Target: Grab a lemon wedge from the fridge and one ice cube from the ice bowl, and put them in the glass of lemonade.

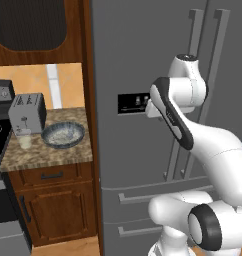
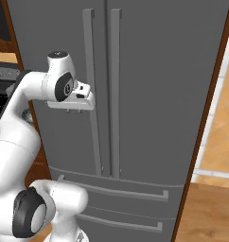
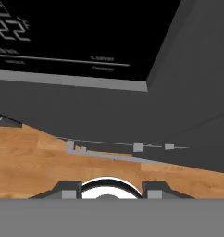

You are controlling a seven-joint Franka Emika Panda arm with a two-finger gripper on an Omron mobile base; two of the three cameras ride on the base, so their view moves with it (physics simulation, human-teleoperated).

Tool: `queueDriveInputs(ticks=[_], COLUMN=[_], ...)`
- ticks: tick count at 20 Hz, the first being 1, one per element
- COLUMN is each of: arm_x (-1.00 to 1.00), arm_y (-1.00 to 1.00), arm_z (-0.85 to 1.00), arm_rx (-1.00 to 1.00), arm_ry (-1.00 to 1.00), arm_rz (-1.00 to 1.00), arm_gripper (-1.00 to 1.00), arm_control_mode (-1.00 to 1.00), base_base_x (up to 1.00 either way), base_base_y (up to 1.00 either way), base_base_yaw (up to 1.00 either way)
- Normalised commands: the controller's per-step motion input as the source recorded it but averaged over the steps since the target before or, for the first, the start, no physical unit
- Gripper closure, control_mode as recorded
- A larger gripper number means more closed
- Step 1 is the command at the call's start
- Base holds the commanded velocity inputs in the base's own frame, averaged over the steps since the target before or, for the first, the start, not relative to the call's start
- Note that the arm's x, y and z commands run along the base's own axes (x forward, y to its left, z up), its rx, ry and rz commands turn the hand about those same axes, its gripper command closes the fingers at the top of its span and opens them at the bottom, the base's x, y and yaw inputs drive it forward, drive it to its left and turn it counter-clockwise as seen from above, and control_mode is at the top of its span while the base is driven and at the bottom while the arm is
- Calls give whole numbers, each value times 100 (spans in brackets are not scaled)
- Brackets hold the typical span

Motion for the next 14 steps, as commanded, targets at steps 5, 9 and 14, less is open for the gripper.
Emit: queueDriveInputs(ticks=[5, 9, 14], arm_x=[-12, -53, -69], arm_y=[-2, -19, -12], arm_z=[-5, -8, -3], arm_rx=[0, 4, 1], arm_ry=[8, 1, 0], arm_rz=[-1, -9, -9], arm_gripper=[-100, -100, -100], arm_control_mode=[-100, -100, -100], base_base_x=[0, 0, 0], base_base_y=[0, 0, 0], base_base_yaw=[0, 0, 0])
